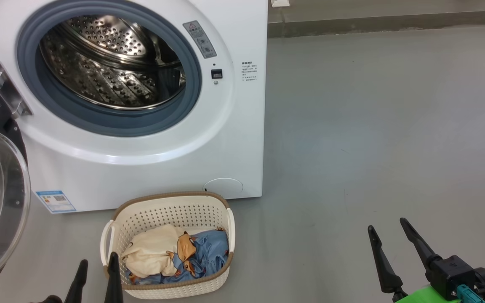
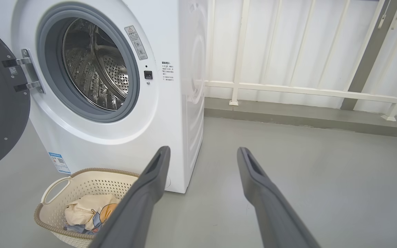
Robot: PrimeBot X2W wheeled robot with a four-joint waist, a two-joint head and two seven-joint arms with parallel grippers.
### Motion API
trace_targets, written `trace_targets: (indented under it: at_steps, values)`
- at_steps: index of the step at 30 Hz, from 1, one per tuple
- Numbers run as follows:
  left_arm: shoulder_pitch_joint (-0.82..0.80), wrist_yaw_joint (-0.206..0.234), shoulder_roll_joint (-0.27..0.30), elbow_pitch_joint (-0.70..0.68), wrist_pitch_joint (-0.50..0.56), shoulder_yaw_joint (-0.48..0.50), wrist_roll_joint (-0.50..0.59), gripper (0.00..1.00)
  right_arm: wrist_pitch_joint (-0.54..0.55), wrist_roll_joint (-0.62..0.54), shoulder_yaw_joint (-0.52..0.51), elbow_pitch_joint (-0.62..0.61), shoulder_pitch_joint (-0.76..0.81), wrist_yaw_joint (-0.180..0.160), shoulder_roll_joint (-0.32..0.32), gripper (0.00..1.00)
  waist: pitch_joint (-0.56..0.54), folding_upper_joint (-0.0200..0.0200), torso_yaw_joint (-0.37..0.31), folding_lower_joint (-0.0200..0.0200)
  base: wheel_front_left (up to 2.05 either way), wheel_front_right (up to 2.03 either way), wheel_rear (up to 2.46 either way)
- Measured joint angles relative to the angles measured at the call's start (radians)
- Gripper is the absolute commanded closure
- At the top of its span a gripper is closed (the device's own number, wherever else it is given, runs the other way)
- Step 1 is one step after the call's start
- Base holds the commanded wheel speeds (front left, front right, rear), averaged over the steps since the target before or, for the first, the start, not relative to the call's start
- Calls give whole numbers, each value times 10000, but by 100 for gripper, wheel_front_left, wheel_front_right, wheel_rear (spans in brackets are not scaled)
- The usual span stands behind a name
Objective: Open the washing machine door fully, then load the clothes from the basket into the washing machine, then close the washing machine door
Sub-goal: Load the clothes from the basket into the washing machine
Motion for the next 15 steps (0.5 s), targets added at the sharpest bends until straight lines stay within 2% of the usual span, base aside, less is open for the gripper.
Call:
trace_targets:
  at_steps: [15]
  values:
    - [0,12,33,201,-75,-171,6,0,6,-2,54,10,0,0,0,0,-23,0,45,0,0,0,0]
